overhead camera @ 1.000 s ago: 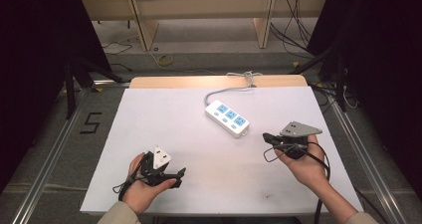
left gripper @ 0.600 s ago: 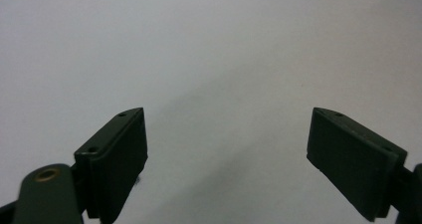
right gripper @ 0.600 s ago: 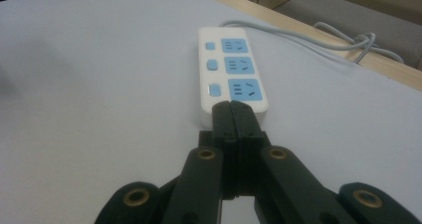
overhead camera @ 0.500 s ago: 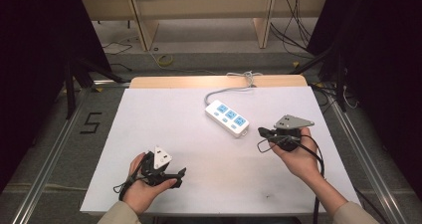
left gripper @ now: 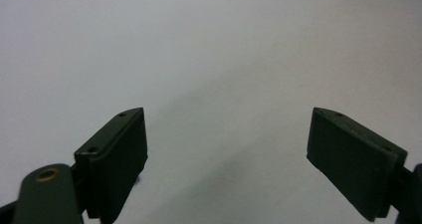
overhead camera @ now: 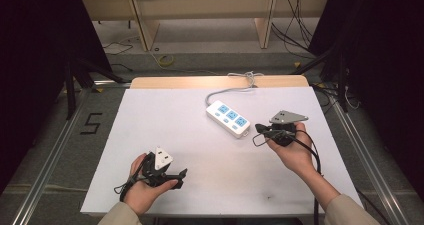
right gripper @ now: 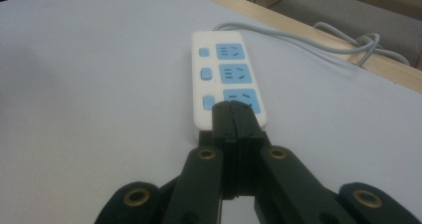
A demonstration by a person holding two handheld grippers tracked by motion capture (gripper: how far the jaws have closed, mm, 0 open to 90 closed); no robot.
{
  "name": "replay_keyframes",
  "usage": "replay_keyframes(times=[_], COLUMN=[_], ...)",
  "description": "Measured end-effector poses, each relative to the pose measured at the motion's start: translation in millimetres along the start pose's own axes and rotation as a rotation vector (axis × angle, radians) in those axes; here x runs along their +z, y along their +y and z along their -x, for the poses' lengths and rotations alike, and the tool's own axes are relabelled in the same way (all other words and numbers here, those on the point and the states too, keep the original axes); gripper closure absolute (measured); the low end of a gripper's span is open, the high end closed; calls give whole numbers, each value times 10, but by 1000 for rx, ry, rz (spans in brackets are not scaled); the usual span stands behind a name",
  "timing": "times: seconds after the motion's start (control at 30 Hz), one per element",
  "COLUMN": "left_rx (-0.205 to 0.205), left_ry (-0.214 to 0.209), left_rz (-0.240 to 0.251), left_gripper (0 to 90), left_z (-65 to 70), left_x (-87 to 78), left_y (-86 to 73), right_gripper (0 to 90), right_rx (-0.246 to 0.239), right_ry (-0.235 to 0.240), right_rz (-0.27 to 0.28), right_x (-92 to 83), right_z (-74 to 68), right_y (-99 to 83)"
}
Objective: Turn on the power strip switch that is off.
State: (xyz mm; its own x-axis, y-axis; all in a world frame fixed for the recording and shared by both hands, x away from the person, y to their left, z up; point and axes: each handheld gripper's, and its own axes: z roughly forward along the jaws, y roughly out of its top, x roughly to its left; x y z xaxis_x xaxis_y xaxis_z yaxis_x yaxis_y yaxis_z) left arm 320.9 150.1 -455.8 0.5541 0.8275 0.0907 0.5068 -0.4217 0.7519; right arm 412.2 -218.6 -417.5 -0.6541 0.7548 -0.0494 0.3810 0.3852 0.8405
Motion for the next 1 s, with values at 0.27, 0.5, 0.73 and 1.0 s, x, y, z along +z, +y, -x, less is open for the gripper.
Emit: replay_keyframes(times=[0.27,0.5,0.73,1.0], left_rx=[8,10,12,13], left_ry=[-3,-3,-4,-4], left_rz=[-6,-7,-7,-4], left_gripper=[157,156,157,157], left_z=[0,1,2,6], left_x=[1,2,4,9], left_y=[3,4,4,5], right_gripper=[900,900,900,900], right_rx=[12,17,22,24], right_ry=[-2,-4,-17,-11], right_rz=[-11,-18,-27,-34], right_x=[81,147,201,299], right_z=[26,38,45,36], right_y=[19,46,82,116])
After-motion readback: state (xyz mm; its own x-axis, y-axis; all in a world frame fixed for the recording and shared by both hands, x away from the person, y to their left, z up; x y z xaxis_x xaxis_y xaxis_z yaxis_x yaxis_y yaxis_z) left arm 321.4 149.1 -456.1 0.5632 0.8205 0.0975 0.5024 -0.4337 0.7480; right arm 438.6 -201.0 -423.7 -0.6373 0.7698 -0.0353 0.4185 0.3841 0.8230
